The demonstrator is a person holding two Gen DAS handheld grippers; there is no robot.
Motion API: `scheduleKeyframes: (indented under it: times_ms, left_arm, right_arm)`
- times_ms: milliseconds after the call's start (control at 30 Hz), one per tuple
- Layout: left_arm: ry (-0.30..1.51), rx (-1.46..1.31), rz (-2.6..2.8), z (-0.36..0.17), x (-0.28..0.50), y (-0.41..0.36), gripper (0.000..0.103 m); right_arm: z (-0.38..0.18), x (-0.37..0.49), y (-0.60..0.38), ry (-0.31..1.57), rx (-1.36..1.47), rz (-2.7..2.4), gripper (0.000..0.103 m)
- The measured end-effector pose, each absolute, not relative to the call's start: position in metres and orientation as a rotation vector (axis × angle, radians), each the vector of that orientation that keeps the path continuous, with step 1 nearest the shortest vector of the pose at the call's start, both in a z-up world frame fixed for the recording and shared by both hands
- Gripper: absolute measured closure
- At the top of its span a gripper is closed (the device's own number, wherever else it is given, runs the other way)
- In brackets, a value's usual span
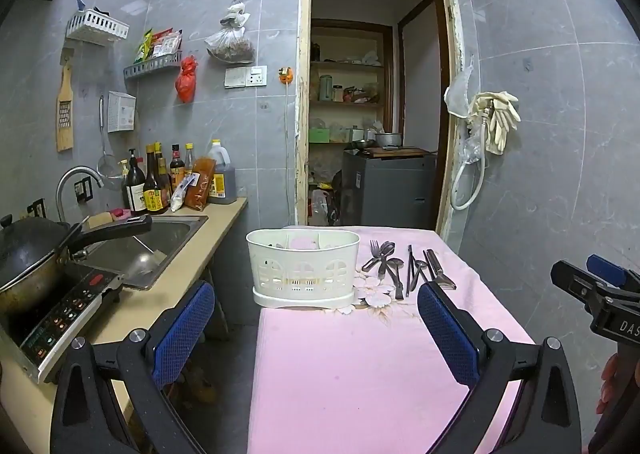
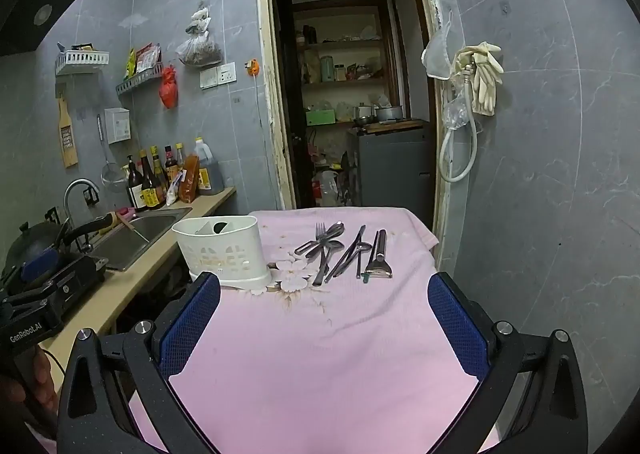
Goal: Organize utensils
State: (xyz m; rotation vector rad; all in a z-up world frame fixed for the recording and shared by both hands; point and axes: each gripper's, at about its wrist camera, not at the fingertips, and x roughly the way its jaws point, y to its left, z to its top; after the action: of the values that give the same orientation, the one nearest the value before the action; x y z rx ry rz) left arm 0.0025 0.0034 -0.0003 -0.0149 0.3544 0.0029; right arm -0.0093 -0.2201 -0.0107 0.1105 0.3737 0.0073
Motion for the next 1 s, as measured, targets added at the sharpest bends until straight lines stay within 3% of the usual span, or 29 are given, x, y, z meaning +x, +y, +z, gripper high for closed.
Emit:
scheduleKeyframes:
  times_ms: [1000]
  left_arm:
    - [0.355, -0.020, 0.006, -0.0009, 0.0035, 0.0059, 0.001]
  right_arm:
    - [-0.0156, -0.0111, -0.2137, 0.383, 0.103, 0.012, 0.001]
